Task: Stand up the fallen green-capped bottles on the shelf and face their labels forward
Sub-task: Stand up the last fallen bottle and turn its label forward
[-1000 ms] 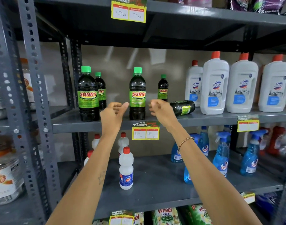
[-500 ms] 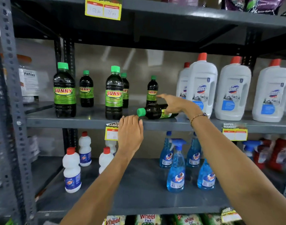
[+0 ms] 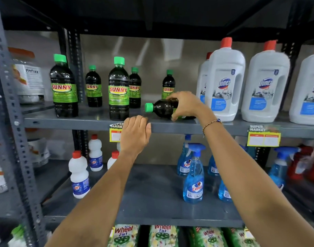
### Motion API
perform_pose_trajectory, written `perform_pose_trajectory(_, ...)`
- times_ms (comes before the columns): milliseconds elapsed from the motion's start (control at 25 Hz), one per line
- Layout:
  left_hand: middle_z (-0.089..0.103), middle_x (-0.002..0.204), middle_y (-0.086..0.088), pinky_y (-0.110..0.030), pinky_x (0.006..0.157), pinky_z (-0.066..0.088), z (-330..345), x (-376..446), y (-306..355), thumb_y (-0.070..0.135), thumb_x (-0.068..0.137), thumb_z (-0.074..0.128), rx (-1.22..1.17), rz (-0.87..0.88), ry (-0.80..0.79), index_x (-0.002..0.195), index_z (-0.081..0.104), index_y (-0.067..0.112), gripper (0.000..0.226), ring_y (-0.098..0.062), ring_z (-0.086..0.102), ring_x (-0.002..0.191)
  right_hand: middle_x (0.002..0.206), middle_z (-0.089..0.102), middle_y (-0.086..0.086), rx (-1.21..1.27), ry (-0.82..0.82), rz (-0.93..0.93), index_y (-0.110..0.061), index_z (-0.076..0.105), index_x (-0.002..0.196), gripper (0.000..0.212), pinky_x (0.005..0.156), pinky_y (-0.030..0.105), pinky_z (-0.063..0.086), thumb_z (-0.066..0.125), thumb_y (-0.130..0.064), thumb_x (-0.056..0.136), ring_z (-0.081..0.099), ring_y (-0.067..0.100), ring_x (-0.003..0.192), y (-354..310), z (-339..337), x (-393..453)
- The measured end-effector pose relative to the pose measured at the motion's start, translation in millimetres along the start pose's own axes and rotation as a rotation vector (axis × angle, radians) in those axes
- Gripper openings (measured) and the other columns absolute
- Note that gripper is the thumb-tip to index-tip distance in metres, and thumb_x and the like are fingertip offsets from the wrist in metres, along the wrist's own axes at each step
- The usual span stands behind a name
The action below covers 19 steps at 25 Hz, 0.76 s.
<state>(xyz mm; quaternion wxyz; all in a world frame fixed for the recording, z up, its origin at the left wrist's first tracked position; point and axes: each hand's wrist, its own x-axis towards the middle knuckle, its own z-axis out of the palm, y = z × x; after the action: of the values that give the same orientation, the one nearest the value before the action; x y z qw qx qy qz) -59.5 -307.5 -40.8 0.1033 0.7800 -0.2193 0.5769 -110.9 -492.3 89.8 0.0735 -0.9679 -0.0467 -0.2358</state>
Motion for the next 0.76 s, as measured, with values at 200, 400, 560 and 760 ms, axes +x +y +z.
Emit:
perform_pose_trajectory(200,0.064,0.101,-0.01,-0.038,0.091,0.036,-0.8,-3.5,0.0,0.027,0.099,0.032,-0.049,-0.003,-0.007,0.104,0.061,0.005,0.036,-0.031,0.058,0.103,0.113,0.065,0.0,0.131,0.319,0.057,-0.032,0.057,0.123,0.075,0.087,0.037,0.05,0.079,-0.04,0.052,0.059,0.024,0.107,-10.7,-2.0,-12.1)
perform_pose_trajectory(400,0.063,0.109,-0.01,-0.038,0.096,0.035,-3.6,-7.4,0.4,0.028,0.099,0.034,-0.086,0.003,-0.021,0.112,0.06,0.005,0.036,-0.03,0.056,0.101,0.107,0.067,-0.001,0.473,0.526,0.249,-0.021,0.059,0.112,0.065,0.077,0.033,0.05,0.077,-0.048,0.056,0.062,0.019,0.098,-31.6,5.3,-9.0)
perform_pose_trajectory(560,0.063,0.104,-0.01,-0.039,0.093,0.036,-5.5,-6.8,1.4,0.027,0.099,0.035,-0.074,-0.012,-0.027,0.108,0.06,0.005,0.035,-0.029,0.056,0.095,0.113,0.06,0.004,0.501,0.612,0.345,-0.014,0.054,0.113,0.077,0.085,0.045,0.052,0.073,-0.062,0.056,0.058,0.025,0.106,-33.5,19.4,-3.1)
perform_pose_trajectory(760,0.063,0.1,-0.008,-0.038,0.093,0.035,-7.1,-6.0,2.4,0.027,0.099,0.037,-0.078,-0.023,-0.027,0.105,0.059,0.006,0.031,-0.028,0.055,0.093,0.118,0.055,0.009,0.59,0.576,0.433,-0.008,0.048,0.115,0.085,0.087,0.046,0.05,0.071,-0.067,0.059,0.056,0.029,0.11,-27.7,22.1,2.1)
